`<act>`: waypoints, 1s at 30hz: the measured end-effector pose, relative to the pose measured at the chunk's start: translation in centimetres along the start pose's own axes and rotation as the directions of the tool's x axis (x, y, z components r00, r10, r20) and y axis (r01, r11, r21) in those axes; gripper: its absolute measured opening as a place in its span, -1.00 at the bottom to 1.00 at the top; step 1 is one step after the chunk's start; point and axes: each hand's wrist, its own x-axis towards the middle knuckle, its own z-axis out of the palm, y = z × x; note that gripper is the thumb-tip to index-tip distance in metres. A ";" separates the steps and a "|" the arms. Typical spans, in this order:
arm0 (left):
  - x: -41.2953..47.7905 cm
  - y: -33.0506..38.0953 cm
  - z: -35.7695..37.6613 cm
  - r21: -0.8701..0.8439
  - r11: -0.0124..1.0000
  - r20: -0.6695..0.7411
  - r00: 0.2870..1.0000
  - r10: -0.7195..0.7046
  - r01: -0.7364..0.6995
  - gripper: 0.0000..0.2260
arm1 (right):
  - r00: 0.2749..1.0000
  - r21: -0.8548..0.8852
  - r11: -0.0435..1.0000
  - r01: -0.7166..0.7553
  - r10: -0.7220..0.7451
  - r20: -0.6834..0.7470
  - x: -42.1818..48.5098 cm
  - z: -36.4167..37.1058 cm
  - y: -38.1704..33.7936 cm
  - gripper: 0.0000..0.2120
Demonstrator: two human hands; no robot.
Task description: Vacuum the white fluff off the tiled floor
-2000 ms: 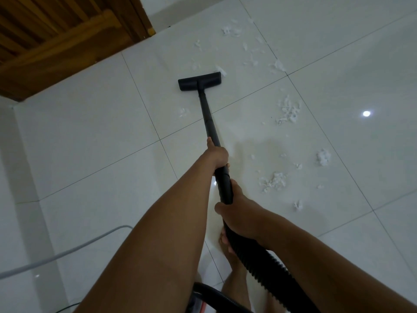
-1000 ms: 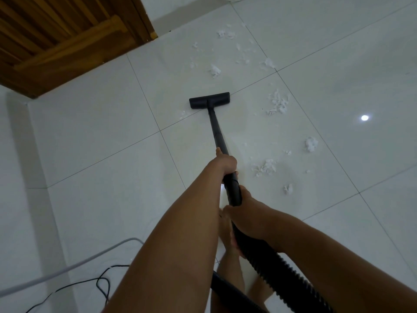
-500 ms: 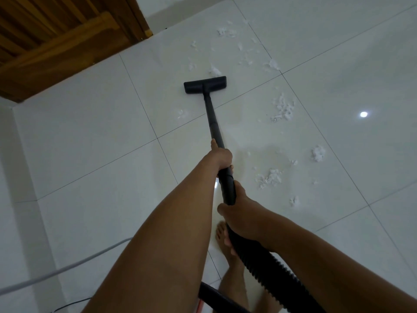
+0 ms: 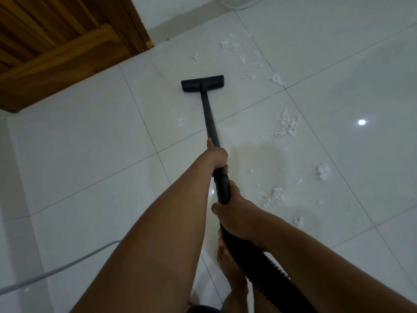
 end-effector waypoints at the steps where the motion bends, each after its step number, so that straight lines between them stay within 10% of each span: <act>1: 0.3 0.4 -0.1 -0.005 1.000 -0.003 1.000 -0.002 0.002 -0.33 | 1.000 0.015 1.000 -0.009 0.009 0.013 0.3 -0.2 -0.4 -0.35; 30: 6.6 15.4 -7.8 0.068 0.998 -0.015 1.000 0.012 -0.011 -0.32 | 0.999 0.086 0.996 -0.009 0.005 0.044 6.3 -6.6 -15.9 -0.32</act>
